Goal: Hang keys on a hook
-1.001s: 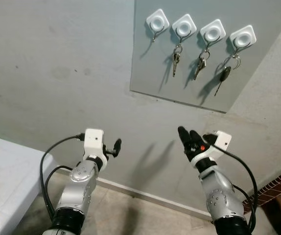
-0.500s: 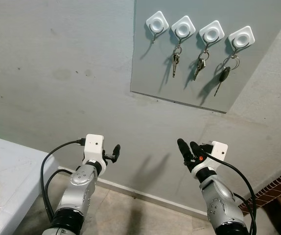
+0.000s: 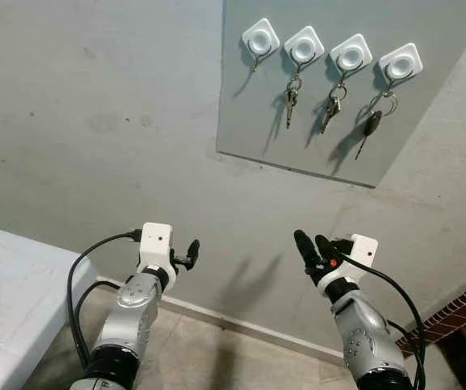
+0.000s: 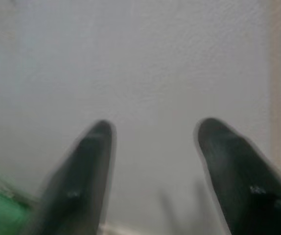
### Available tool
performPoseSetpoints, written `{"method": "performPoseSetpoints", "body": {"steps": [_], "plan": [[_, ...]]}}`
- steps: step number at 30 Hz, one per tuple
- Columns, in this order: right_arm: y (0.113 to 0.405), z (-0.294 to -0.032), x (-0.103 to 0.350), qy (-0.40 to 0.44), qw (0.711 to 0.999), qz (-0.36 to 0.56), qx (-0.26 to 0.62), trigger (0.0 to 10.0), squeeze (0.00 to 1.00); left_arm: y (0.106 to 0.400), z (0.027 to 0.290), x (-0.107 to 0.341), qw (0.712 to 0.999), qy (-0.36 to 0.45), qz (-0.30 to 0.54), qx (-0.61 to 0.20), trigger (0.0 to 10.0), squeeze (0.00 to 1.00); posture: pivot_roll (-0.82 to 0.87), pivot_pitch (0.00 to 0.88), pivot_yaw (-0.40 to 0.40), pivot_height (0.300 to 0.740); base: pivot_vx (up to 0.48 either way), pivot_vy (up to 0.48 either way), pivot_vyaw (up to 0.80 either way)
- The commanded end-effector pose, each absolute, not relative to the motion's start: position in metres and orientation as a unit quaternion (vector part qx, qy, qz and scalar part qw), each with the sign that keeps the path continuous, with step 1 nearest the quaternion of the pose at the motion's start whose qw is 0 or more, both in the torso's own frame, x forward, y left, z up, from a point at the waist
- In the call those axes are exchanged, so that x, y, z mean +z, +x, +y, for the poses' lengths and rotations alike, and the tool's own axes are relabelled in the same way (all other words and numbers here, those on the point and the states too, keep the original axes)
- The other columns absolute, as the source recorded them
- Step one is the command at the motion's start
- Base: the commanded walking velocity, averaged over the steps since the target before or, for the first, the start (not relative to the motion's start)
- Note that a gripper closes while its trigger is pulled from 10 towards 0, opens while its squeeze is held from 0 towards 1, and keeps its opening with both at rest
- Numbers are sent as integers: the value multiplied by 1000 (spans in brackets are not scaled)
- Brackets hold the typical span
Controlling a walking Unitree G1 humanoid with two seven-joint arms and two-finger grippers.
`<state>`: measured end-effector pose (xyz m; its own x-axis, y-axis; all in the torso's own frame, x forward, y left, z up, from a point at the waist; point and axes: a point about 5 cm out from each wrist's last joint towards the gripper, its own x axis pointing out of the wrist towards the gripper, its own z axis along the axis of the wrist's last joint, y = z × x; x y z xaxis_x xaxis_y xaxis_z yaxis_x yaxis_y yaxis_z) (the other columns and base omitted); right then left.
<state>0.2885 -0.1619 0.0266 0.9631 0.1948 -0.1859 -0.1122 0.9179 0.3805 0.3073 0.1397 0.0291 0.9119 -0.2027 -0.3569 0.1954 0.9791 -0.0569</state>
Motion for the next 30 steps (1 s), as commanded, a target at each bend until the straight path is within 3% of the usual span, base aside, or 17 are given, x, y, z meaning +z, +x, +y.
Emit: {"method": "performPoseSetpoints", "body": {"steps": [1,3,30], "plan": [[223,-169,-51,115,943,310,37,10000,0,260,140,-32,942,-3,318,-104,10000,0,-103,0,25,740,0,0,0],[182,-175,-80,73,911,405,20,10000,0,232,139,-57,917,-4,384,-105,10000,0,-103,0,25,740,0,0,0],[202,-173,-71,65,926,370,26,10000,0,243,132,-50,928,-39,358,-96,10000,0,-98,0,13,740,0,0,0]]}}
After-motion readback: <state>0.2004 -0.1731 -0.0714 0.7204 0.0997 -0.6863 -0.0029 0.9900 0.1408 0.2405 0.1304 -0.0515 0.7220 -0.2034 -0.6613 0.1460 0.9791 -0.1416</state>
